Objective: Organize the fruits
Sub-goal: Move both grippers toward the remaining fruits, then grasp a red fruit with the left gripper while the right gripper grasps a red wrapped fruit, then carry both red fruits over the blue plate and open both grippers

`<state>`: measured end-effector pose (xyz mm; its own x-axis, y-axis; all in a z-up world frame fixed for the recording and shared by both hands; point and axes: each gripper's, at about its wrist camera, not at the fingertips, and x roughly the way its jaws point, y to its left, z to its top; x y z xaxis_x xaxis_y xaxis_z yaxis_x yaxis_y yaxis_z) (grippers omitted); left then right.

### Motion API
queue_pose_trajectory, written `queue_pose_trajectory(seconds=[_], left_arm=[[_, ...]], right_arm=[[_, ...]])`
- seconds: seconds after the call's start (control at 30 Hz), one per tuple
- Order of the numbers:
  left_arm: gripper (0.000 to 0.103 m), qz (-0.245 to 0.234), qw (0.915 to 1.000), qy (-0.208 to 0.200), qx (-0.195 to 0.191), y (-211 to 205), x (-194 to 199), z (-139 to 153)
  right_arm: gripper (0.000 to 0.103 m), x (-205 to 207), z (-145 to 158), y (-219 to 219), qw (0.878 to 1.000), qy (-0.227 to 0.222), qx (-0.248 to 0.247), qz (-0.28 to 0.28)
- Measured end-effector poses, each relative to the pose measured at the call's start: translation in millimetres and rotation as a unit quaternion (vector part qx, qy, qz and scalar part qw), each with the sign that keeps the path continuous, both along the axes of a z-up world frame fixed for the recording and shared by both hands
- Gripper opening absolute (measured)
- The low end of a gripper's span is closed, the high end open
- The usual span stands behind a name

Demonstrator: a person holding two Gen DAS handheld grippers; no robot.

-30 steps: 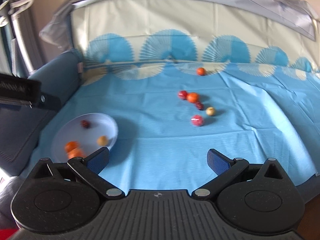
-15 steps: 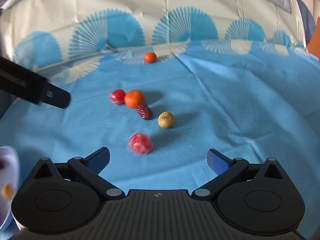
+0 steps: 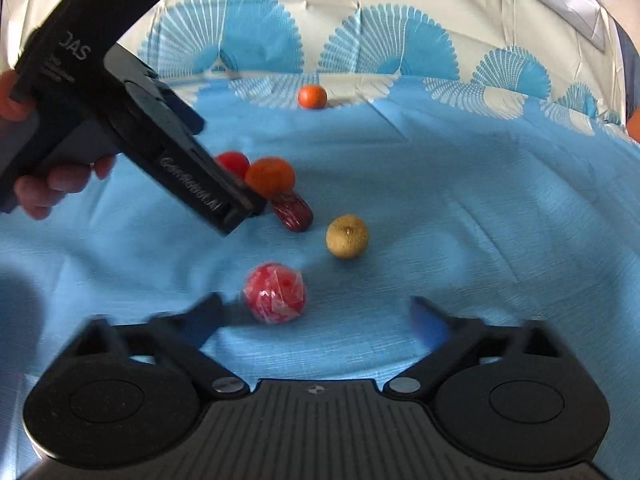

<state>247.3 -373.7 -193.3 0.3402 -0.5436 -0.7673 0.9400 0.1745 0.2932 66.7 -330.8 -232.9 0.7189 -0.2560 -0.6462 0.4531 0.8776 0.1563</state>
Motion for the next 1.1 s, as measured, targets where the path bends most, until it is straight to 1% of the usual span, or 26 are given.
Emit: queue_pose_trajectory(seconds=[0.03,0.07,0.17,0.27,0.33,0.4,0.47,0.53,0.6,0.7,0.77,0.83,0.87,1.03,1.1], left_arm=[[0.031,0.004,0.9999,0.011,0.007,-0.2,0.9,0.0],[0.031,0.013,0.9997,0.016,0.009,0.4,0.1,0.2],[0.031,0.037,0.9991,0.019,0.005,9.0,-0.9,4.1],[0.031,0.078,0.9967,0.022,-0.009,24.2,-8.0,18.8],[0.031,0.118,0.9926,0.023,-0.014,37.5,-14.5,31.6],[0.031,0.158,0.9868,0.027,-0.022,54.6,-24.3,47.1],[0.031,0.200,0.9791,0.028,-0.025,73.1,-37.2,64.3],[0.031,0.238,0.9698,0.040,-0.037,96.3,-53.0,83.8],[0.031,0.273,0.9593,0.055,-0.049,120.2,-71.0,102.2],[0.031,0.320,0.9433,0.064,-0.060,157.0,-101.5,128.4],[0.031,0.347,0.9329,0.067,-0.069,182.0,-124.7,144.9],[0.031,0.375,0.9209,0.073,-0.077,207.8,-147.7,160.7],[0.031,0.385,0.9163,0.079,-0.080,220.4,-159.1,168.4],[0.031,0.425,0.8953,0.088,-0.102,278.3,-212.3,197.9],[0.031,0.436,0.8891,0.084,-0.113,299.2,-235.2,207.7]], right_arm=[[0.053,-1.4,1.8,1.1,1.000,-0.009,-0.001,0.009],[0.032,-1.5,3.4,2.1,1.000,-0.014,-0.002,0.017],[0.031,-4.2,5.4,1.7,1.000,-0.019,-0.001,0.014],[0.031,-7.2,8.7,-0.8,1.000,-0.026,-0.009,-0.008],[0.031,-9.7,10.4,-4.5,0.999,-0.038,-0.012,-0.022],[0.031,-12.0,11.0,-5.4,0.999,-0.043,-0.017,-0.028],[0.031,-14.4,12.2,-6.3,0.998,-0.043,-0.023,-0.033],[0.031,-20.0,14.6,-6.2,0.998,-0.038,-0.029,-0.038],[0.031,-26.5,20.0,-9.4,0.998,-0.029,-0.019,-0.046],[0.031,-45.1,35.1,-13.8,0.997,-0.025,0.032,-0.062],[0.031,-62.7,49.9,-11.7,0.996,-0.030,0.061,-0.060],[0.031,-84.7,69.2,-5.4,0.995,-0.039,0.083,-0.048],[0.031,-96.8,80.1,-0.1,0.994,-0.044,0.089,-0.037],[0.031,-156.3,138.2,41.3,0.993,-0.076,0.080,0.035],[0.031,-176.7,159.0,59.9,0.991,-0.089,0.072,0.063]])
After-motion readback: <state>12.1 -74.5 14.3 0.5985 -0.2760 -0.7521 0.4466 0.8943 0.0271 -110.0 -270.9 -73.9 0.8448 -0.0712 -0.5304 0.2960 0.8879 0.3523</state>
